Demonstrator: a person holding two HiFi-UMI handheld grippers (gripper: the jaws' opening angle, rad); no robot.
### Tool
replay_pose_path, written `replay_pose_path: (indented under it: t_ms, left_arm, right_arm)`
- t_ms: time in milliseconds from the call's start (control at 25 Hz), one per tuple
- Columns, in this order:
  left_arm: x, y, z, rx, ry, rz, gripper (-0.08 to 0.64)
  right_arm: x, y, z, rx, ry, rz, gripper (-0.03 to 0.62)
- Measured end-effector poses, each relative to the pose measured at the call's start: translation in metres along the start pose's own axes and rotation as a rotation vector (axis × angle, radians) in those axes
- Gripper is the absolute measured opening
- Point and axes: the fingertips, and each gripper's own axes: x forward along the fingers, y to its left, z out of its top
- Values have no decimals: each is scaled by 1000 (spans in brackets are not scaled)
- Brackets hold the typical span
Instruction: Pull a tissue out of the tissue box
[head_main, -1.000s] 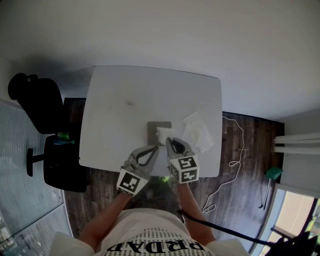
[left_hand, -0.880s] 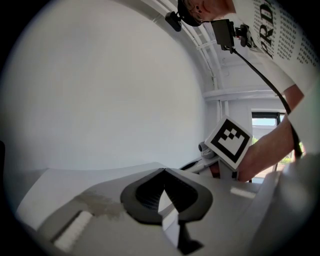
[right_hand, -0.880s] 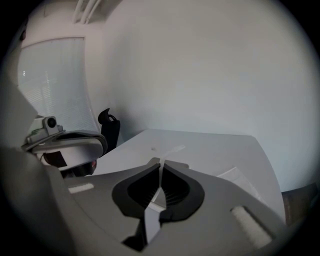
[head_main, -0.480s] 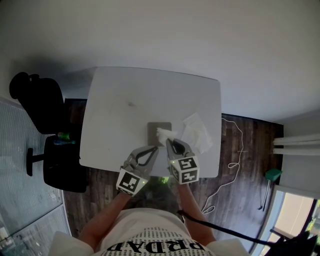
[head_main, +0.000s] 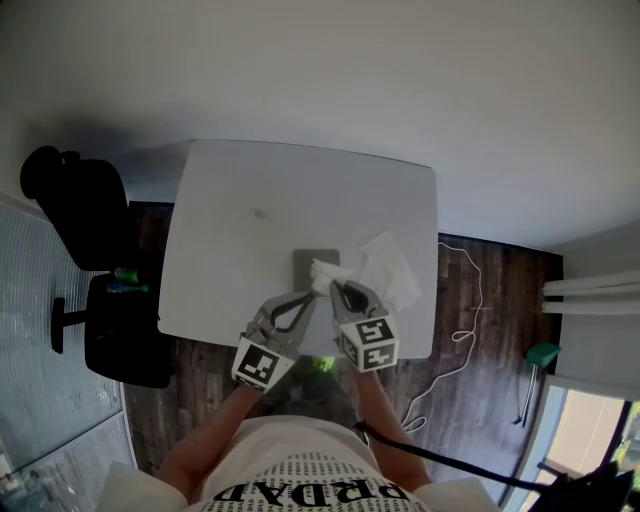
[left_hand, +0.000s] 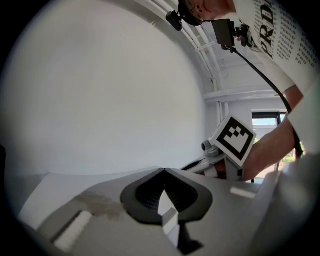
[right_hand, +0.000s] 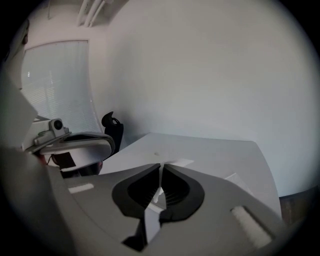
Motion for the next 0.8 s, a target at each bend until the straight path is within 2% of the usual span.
replay_pose_path:
  t_ms: [800]
  left_arm:
    - [-13,10,14,9,-20,35,-2]
  right_arm:
    - [-16,9,22,-23,-39,17,9]
